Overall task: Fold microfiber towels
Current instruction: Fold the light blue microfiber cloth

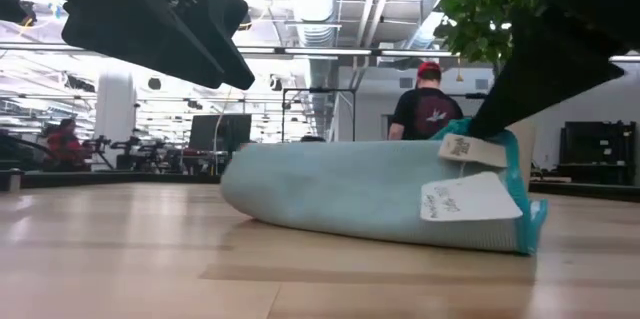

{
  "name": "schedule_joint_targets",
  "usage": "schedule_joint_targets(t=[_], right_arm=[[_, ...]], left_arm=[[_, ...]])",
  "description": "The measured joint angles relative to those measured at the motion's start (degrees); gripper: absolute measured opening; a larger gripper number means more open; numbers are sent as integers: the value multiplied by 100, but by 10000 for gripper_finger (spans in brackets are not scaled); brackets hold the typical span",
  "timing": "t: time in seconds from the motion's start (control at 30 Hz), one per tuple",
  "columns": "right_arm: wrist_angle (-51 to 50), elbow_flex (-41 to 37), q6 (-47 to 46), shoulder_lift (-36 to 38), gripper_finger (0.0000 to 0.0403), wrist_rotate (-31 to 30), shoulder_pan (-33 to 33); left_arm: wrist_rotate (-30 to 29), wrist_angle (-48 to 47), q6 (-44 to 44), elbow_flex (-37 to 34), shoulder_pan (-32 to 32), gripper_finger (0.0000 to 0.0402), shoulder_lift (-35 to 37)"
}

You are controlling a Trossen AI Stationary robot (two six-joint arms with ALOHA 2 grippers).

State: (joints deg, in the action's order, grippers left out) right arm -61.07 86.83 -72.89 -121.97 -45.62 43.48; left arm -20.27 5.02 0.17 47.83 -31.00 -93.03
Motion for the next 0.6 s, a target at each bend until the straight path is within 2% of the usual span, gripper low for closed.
schedule_joint_targets(t=[0.2, 0.33, 0.43, 0.6], right_arm=[[47, -192, -43, 0, 19, 238, -20], [449, -561, -124, -7, 21, 570, -90], [784, -787, -173, -7, 21, 604, -91], [764, -890, -362, -9, 29, 666, -83]], left_arm=[[0, -2, -11, 0, 0, 153, 0], [-2, -2, -64, 0, 0, 153, 0], [-2, -2, -81, 0, 0, 153, 0], [104, 2, -259, 0, 0, 153, 0]])
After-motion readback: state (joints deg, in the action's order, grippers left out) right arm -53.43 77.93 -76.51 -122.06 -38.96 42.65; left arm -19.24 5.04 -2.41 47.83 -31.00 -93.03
